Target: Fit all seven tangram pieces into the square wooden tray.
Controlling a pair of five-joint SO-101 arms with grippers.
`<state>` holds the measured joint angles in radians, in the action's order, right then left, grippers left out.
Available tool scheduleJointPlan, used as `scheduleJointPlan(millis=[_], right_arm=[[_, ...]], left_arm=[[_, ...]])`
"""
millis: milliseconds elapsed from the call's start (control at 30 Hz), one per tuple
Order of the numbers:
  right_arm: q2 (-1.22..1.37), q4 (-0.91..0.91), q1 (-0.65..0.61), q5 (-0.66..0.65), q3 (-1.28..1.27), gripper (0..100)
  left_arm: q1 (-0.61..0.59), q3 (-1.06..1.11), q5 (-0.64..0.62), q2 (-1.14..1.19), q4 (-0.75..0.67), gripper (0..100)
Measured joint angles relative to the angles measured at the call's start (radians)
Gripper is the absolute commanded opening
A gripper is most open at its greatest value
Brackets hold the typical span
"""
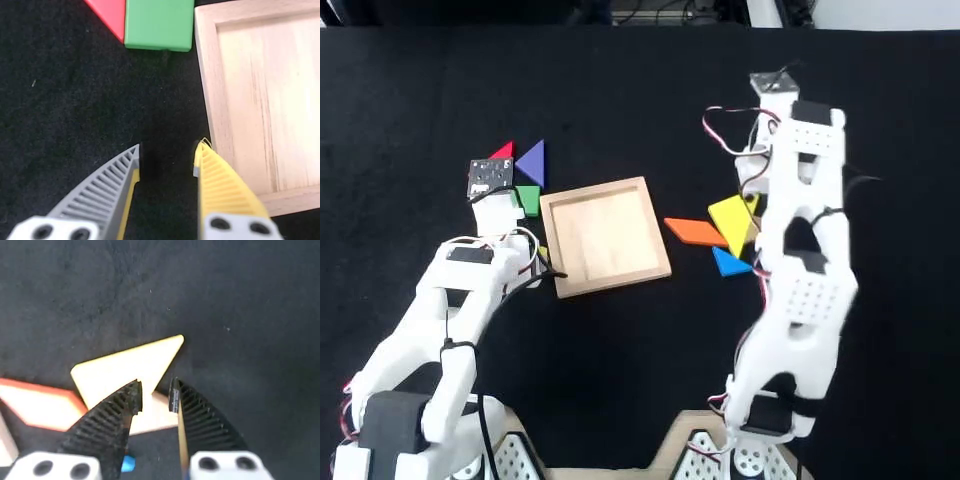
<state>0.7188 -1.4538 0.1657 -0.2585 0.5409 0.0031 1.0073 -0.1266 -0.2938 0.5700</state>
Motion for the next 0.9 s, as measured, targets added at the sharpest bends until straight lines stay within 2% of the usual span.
scheduleJointPlan(millis=[433, 633, 800, 900], right_arm=[[0.402, -0.184, -0.005, -0.002, 0.605, 10.3], [0.517, -0.276, -0.098, -0.002, 0.868, 10.1], [0.529, -0.276, -0.196, -0.002, 0.934, 10.1], [0.529, -0.276, -0.209, -0.018, 0.947, 10.1]], left_arm=[[0.000, 0.000, 0.000, 0.000, 0.000, 18], [0.000, 0.000, 0.000, 0.000, 0.000, 18], [0.000, 0.000, 0.000, 0.000, 0.000, 18], [0.000, 0.000, 0.000, 0.000, 0.000, 18]])
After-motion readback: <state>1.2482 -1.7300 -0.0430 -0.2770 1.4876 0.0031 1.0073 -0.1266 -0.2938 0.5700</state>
